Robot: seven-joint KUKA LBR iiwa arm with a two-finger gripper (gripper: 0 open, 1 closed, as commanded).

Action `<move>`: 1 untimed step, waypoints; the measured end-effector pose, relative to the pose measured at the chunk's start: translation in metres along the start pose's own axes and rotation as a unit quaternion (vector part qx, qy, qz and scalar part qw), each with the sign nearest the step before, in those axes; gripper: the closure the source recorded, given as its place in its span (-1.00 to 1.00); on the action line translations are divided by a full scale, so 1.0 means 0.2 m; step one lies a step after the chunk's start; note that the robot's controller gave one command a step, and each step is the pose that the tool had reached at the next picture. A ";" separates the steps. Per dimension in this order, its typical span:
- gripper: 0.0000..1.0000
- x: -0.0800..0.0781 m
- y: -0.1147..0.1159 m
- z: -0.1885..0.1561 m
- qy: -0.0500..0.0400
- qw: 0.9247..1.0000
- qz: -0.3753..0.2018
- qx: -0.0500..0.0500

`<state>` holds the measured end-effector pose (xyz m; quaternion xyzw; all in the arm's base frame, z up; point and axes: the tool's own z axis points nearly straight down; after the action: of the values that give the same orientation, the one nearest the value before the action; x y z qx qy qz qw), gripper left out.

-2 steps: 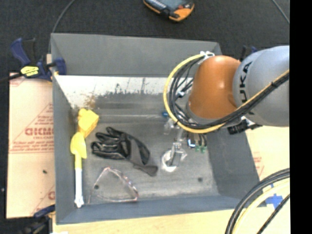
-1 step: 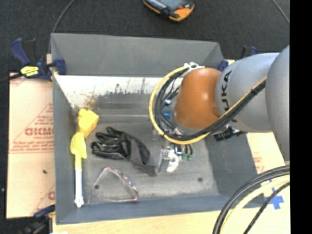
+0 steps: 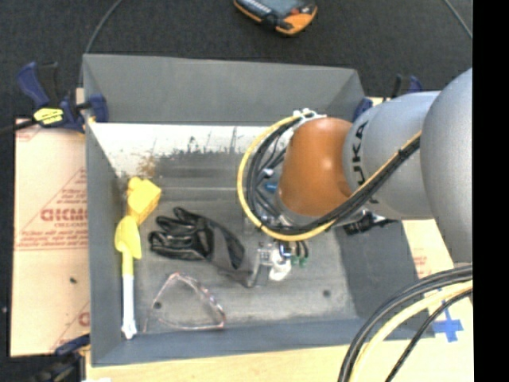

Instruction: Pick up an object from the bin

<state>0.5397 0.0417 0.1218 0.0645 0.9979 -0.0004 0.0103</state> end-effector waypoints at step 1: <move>-1.00 0.00 0.12 0.24 -0.001 1.000 -0.017 0.000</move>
Offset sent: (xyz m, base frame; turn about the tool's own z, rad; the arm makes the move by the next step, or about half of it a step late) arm -0.0333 0.0427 -0.0518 -0.0826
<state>0.5448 0.0656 0.0729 0.0471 0.9988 -0.0004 0.0113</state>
